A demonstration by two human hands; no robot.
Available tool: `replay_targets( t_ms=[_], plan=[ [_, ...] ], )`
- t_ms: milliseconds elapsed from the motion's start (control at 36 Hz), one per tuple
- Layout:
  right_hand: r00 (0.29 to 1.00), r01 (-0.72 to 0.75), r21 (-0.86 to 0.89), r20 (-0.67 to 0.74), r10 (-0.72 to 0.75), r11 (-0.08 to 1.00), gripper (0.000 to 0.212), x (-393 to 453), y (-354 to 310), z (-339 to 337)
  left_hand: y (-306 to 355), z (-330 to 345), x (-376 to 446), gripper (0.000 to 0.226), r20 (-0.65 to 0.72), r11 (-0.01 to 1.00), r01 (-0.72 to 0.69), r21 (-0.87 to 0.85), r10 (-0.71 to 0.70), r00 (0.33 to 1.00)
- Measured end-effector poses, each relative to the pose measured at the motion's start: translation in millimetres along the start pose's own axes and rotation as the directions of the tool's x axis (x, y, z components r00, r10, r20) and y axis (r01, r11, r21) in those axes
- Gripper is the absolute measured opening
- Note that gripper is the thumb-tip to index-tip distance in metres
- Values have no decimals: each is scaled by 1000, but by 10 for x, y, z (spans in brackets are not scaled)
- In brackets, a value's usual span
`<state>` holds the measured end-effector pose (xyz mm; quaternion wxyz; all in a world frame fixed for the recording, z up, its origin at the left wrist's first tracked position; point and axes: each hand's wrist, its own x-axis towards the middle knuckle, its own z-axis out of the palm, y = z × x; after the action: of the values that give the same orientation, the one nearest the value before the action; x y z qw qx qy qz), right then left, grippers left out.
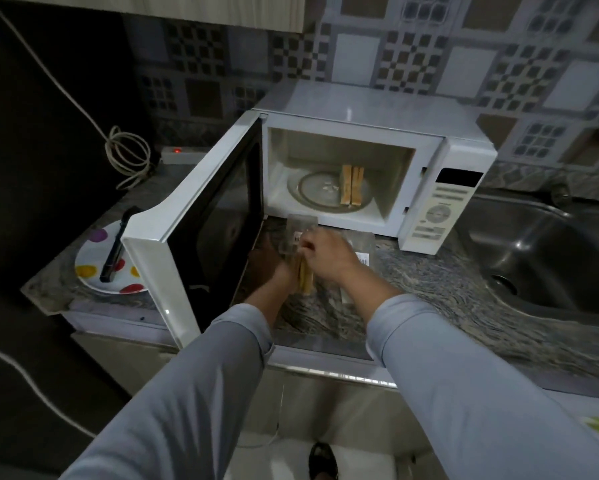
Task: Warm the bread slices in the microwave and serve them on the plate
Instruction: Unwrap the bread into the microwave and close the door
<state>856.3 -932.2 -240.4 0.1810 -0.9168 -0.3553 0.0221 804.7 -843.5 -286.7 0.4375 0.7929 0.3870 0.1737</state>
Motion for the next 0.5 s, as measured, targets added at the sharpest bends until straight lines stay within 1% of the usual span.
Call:
replay_targets(
  t_ms=[28,56,83,111,139,167,194,222,250,278,306,361,444,500],
  plan=[
    [1000,-6,26,-22,7,1000,21,11,4,-22,66,-29,15,42,-53,995,-59,-83,54,997],
    [998,-14,71,-57,18,997,21,22,8,-50,169,-56,-8,27,-106,988,-87,-124,74,992],
    [993,-28,131,-110,43,991,22,26,10,-74,229,-48,0,18,-145,970,-155,-190,129,981],
    [980,-54,202,-177,91,978,23,24,11,-90,298,-66,7,20,-144,948,-244,-203,217,965],
    [955,-93,276,-247,164,957,25,19,12,-100,388,-137,2,22,-123,942,-296,-155,279,952],
    [917,-145,345,-305,257,927,26,6,10,-101,445,-189,14,20,-84,945,-318,-81,311,947],
    [871,-211,407,-334,360,889,26,-6,11,-94,462,-214,32,18,-28,929,-366,-47,365,931],
    [829,-279,462,-326,454,842,24,-13,15,-69,457,-233,87,18,5,921,-388,20,388,922],
    [801,-342,499,-287,525,796,22,-17,22,-37,451,-245,130,19,29,924,-377,61,376,926],
    [790,-393,516,-234,566,761,21,-10,31,13,479,-264,147,20,56,932,-356,68,353,934],
    [796,-426,506,-184,577,750,23,2,32,69,493,-267,160,22,67,926,-368,89,363,930],
    [816,-464,444,-121,565,766,30,27,32,189,558,-291,145,22,78,925,-373,65,368,926],
    [831,-495,311,-101,546,811,36,82,23,317,589,-296,186,23,99,920,-391,34,386,917],
    [841,-496,283,-79,535,821,35,136,4,358,608,-326,197,23,131,916,-397,60,387,913]
  ],
)
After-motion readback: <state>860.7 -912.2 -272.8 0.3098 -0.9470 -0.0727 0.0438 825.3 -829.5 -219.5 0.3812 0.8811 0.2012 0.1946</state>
